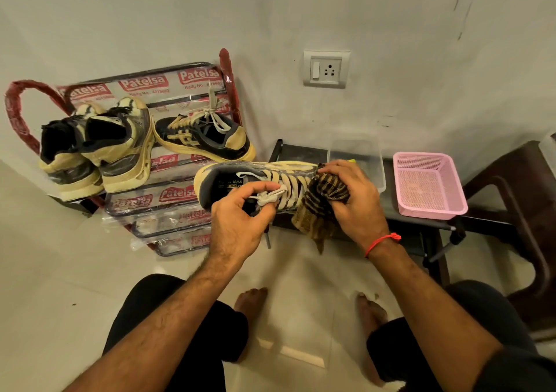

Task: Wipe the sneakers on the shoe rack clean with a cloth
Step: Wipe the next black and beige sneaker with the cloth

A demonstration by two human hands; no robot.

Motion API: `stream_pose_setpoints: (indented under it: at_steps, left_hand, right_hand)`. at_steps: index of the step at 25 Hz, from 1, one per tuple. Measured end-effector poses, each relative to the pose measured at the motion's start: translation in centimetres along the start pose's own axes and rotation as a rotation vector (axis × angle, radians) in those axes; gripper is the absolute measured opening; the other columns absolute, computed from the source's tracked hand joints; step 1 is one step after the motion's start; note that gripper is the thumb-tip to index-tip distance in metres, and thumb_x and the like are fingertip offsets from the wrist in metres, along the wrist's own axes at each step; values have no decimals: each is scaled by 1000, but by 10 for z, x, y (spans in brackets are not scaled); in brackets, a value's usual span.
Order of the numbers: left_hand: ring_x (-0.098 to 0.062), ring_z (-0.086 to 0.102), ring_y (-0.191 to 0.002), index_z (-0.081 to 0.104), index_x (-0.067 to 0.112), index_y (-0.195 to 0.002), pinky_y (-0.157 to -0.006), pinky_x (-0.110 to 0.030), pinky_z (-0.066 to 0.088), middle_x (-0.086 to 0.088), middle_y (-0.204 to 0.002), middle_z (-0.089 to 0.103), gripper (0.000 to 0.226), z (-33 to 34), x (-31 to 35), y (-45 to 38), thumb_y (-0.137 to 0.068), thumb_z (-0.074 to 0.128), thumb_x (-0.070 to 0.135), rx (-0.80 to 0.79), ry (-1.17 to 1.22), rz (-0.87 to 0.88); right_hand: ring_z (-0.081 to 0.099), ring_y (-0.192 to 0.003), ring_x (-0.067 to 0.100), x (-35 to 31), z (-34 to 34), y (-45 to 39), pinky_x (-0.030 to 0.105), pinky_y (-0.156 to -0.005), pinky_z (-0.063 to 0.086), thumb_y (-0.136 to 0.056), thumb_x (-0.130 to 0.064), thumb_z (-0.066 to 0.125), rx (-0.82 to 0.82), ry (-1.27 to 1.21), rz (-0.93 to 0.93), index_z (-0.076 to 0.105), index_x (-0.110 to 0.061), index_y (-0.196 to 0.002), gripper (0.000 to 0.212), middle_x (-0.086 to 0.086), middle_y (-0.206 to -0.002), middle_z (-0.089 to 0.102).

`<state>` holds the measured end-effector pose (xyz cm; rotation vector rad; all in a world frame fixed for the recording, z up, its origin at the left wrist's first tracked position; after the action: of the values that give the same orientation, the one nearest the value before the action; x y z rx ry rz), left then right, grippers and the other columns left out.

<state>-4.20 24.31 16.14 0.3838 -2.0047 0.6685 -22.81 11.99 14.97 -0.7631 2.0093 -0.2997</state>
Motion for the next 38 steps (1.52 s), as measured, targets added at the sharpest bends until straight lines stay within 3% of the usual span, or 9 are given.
stream_pose_setpoints:
  at_steps: [5,8,13,18,22,25,31,35,38]
  left_hand:
    - [-12,59,-107,58,43,-108,-96,-43,54,34,-108,56,41,-10,12,-4,-79,66,14,-28,-133,167]
    - [-12,52,-113,48,45,-110,-116,-57,31,36,-108,51,51,-17,7,-7,-79,64,8,-56,-198,223]
    - [-4,52,-101,50,44,-110,-80,-9,44,15,-112,49,59,-26,6,-9,-82,64,-6,-129,-147,220]
    - [3,51,-100,53,36,-113,-80,-5,39,6,-108,50,34,-15,8,-3,-85,71,30,-224,-155,266]
    - [3,51,-114,46,37,-135,-96,-16,46,0,-124,50,50,-18,-7,-11,-93,71,23,-229,-129,166]
    - [2,48,-124,32,41,-151,-106,-14,39,3,-136,46,68,-18,-17,-13,-96,68,25,-278,-135,96]
    - [-12,55,-118,49,40,-144,-105,-36,49,-2,-124,56,54,-21,-8,-16,-96,67,22,-309,-149,181]
    - [-12,59,-121,61,35,-134,-106,-44,51,-4,-128,62,43,-42,-23,-30,-93,66,24,-190,6,73]
    - [-18,66,-117,65,14,-130,-102,-48,53,-8,-125,69,37,-45,-31,-29,-95,66,2,-368,132,11]
  right_hand:
    - [47,-130,17,-62,29,19,30,-113,38,-75,6,69,-295,-179,-248,55,-8,-131,60,7,-133,53]
    - [52,-125,17,-48,18,10,39,-108,42,-79,8,66,-169,-81,-282,61,-10,-125,50,2,-128,61]
    - [50,-128,15,-39,16,5,36,-110,42,-86,12,58,-98,-243,-63,63,-16,-126,49,3,-128,59]
    - [57,-121,17,-45,29,19,41,-102,50,-85,0,68,-117,-470,78,54,-19,-132,53,-2,-125,60]
    - [50,-127,11,-54,43,30,26,-104,45,-84,-38,75,-249,-370,71,48,-25,-133,57,-5,-136,50]
    - [51,-121,7,-55,45,29,26,-104,45,-86,-20,75,-154,-208,-23,59,-17,-122,39,-2,-126,55]
    - [55,-119,11,-50,31,13,24,-105,44,-80,3,71,-78,-159,-58,63,-12,-124,47,3,-124,62]
    - [52,-126,15,-56,52,37,30,-110,41,-77,3,73,-305,-211,-187,66,-11,-121,46,6,-127,59]
    - [53,-125,21,-66,60,48,36,-108,44,-80,2,73,-418,-188,-360,66,-9,-122,44,8,-128,57]
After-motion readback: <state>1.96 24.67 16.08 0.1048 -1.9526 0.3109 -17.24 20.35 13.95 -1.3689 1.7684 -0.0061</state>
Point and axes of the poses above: each hand's wrist, its own y-axis away from the middle knuckle, its own z-axis out of the palm, x = y × z, the point moved 5 cm from there along -y, towards the middle knuckle
